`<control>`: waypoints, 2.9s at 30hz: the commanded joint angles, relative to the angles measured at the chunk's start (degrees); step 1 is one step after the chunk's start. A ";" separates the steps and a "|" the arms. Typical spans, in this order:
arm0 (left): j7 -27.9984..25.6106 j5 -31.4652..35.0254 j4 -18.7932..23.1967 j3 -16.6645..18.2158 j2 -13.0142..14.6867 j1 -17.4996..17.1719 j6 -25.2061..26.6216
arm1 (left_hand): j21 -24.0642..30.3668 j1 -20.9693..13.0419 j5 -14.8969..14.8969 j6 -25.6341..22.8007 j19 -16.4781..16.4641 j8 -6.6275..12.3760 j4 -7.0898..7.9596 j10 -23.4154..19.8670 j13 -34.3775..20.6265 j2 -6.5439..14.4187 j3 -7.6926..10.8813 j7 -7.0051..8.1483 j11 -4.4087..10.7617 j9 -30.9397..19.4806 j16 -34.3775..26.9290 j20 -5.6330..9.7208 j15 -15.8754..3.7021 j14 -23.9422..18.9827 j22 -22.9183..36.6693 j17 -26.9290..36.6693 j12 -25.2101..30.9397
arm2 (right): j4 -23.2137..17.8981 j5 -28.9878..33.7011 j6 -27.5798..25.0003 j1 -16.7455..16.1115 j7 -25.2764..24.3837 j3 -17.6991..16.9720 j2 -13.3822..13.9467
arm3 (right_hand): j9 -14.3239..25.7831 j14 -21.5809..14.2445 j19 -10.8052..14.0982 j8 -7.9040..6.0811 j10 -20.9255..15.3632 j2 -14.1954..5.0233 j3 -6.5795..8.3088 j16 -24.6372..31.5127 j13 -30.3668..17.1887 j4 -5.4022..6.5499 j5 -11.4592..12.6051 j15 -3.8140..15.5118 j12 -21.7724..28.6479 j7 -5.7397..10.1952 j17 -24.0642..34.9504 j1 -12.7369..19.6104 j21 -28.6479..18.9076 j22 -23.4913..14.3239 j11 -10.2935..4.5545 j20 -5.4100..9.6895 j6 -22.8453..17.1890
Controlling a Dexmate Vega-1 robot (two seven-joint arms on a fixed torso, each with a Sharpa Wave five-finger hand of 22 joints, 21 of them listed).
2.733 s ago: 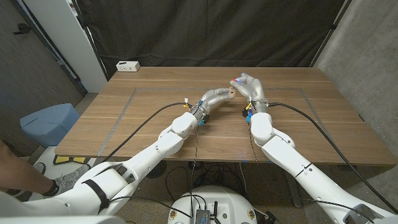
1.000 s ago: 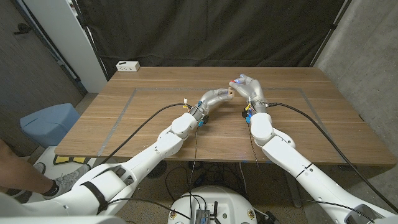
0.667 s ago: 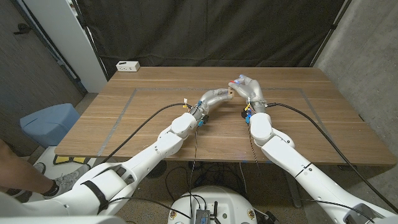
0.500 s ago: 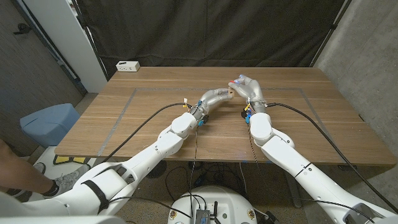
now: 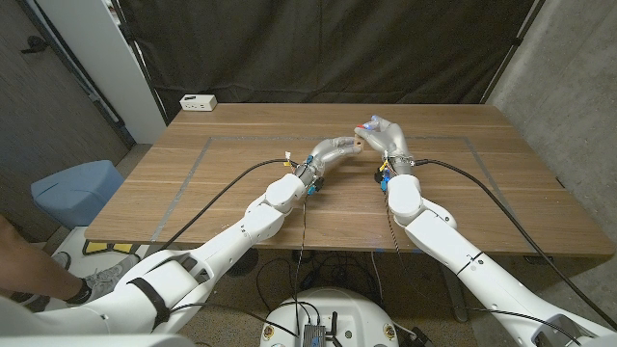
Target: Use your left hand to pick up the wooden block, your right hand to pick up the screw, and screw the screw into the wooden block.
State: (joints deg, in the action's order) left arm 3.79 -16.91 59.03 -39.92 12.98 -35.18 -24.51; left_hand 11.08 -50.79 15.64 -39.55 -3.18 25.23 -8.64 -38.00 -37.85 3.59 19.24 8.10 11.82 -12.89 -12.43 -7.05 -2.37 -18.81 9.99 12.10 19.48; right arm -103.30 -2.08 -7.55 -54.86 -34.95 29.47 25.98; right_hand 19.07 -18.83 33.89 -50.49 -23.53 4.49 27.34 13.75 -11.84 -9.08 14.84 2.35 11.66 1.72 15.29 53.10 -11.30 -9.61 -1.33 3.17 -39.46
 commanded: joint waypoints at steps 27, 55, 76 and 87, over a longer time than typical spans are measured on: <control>0.34 -0.38 0.16 -0.09 -0.05 -0.03 0.61 | 0.19 0.21 0.25 -2.84 0.13 0.27 -0.01 -0.41 -0.44 0.50 0.47 -0.13 -0.15 -0.17 -0.04 -0.23 -3.57 -0.53 0.18 0.17 -0.11 | -0.28 -0.23 0.29 -0.51 0.69 -0.51 1.25 | 0.10 -0.12 -0.44 -0.65 0.11 -0.72 -0.45 -0.40 -0.20 -0.01 0.59 3.94 -0.12 0.15 0.07 0.23 0.23 -0.19 -0.18 2.92 -0.20; 0.37 -0.51 1.43 -0.11 0.30 -0.55 1.09 | 0.20 0.35 0.26 -2.94 0.12 0.25 0.02 -0.60 -0.54 0.51 0.53 -0.11 -0.21 -0.19 -0.02 -0.17 -3.54 -0.61 0.18 0.17 -0.12 | 0.38 0.26 1.97 -0.99 0.71 -0.52 1.33 | -0.15 -0.01 -0.55 -0.80 0.10 -0.77 -0.41 -0.57 -0.19 -0.08 0.80 3.94 -0.11 0.13 -0.01 0.35 0.22 -0.19 -0.18 2.97 -0.06; 0.26 -0.35 2.09 -0.21 0.51 -0.73 1.45 | 0.19 0.31 0.21 -2.91 0.12 0.19 -0.04 -0.55 -0.62 0.53 0.50 -0.14 -0.27 -0.20 -0.04 -0.15 -3.57 -0.62 0.18 0.19 -0.20 | 0.07 0.55 1.98 -1.55 0.67 -0.64 1.54 | -0.34 -0.04 -0.57 -0.90 0.11 -0.84 -0.61 -0.57 -0.19 -0.05 0.88 4.01 -0.10 0.13 -0.02 0.33 0.20 -0.19 -0.18 2.95 0.02; -0.08 -0.26 2.48 -0.19 0.62 -0.98 1.62 | 0.21 0.30 0.20 -2.88 0.08 0.15 -0.03 -0.47 -0.65 0.59 0.52 -0.21 -0.29 -0.20 -0.09 -0.33 -3.59 -0.74 0.18 0.20 -0.26 | -0.08 0.87 1.74 -1.49 0.82 -0.49 1.66 | -0.32 -0.07 -0.55 -1.03 0.11 -0.86 -0.70 -0.57 -0.19 -0.03 0.92 4.05 -0.10 0.16 -0.03 0.31 0.18 -0.20 -0.18 2.86 0.06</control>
State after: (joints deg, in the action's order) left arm 4.02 -17.29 61.11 -40.08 13.48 -35.92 -23.03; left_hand 11.08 -50.36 15.64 -39.56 -3.18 25.02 -8.48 -38.26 -38.38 3.48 19.41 8.10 11.47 -12.89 -12.43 -7.05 -2.37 -18.81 10.00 12.10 19.27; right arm -103.18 -1.57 -5.45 -56.31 -34.24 28.82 27.50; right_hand 18.50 -18.83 33.56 -51.16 -23.53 4.28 26.80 13.31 -11.84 -9.15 15.50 2.35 11.66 1.63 15.17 53.31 -11.30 -9.75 -1.33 3.06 -39.36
